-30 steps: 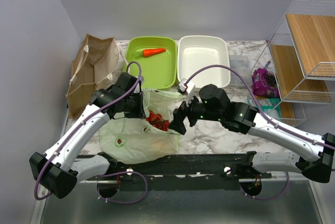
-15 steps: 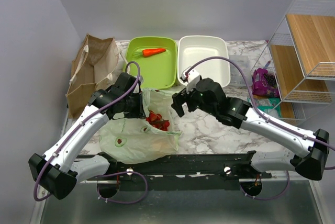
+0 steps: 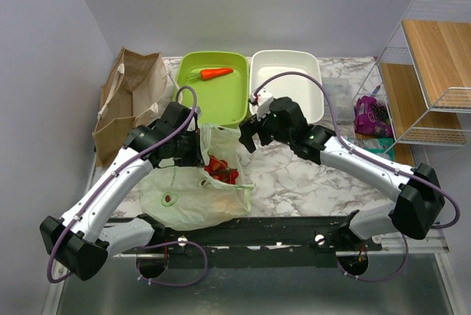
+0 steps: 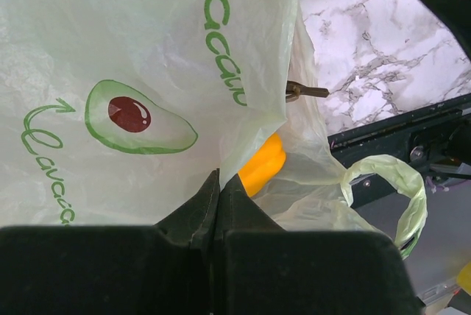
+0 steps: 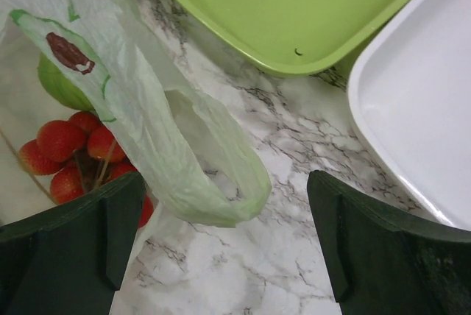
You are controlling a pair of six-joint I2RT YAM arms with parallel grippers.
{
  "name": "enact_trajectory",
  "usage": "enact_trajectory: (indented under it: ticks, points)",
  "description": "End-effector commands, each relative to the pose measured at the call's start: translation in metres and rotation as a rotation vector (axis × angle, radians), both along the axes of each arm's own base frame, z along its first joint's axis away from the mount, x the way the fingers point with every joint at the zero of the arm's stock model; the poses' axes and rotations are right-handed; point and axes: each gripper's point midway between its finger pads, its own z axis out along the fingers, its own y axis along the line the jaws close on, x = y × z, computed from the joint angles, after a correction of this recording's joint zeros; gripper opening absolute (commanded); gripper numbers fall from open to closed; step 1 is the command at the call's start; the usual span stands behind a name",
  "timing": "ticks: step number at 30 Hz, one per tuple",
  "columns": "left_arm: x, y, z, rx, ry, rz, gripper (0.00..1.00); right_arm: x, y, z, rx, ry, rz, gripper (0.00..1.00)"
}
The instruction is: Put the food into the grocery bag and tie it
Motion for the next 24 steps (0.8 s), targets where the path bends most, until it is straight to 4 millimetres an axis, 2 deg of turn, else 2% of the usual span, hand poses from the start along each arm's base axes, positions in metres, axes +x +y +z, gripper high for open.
enact_trajectory:
  ticks: [1, 4, 10, 14, 17, 20, 24]
  points:
    - [0.007, 0.001, 0.012, -0.002, -0.032, 0.017, 0.00, -0.014, 0.023, 0.003, 0.076, -0.001, 0.164, 1.00]
    - [0.009, 0.002, 0.013, 0.008, -0.033, 0.013, 0.00, -0.013, 0.022, -0.003, 0.058, -0.003, 0.193, 0.99]
    - [0.012, 0.001, 0.013, 0.021, -0.033, 0.000, 0.00, -0.027, 0.033, -0.015, 0.070, 0.090, 0.307, 0.88]
    - [0.014, 0.000, 0.013, 0.024, -0.035, -0.005, 0.00, -0.024, 0.030, -0.024, 0.039, 0.107, 0.281, 0.62]
    - [0.016, -0.001, 0.015, 0.025, -0.036, -0.010, 0.00, -0.007, 0.017, -0.028, -0.030, 0.084, 0.180, 0.39]
    - [0.019, -0.004, 0.018, 0.020, -0.041, -0.014, 0.00, -0.001, 0.015, -0.021, -0.052, 0.063, 0.166, 0.18]
    - [0.026, -0.007, 0.026, 0.022, -0.049, -0.022, 0.00, -0.007, 0.016, -0.001, -0.024, 0.061, 0.188, 0.04]
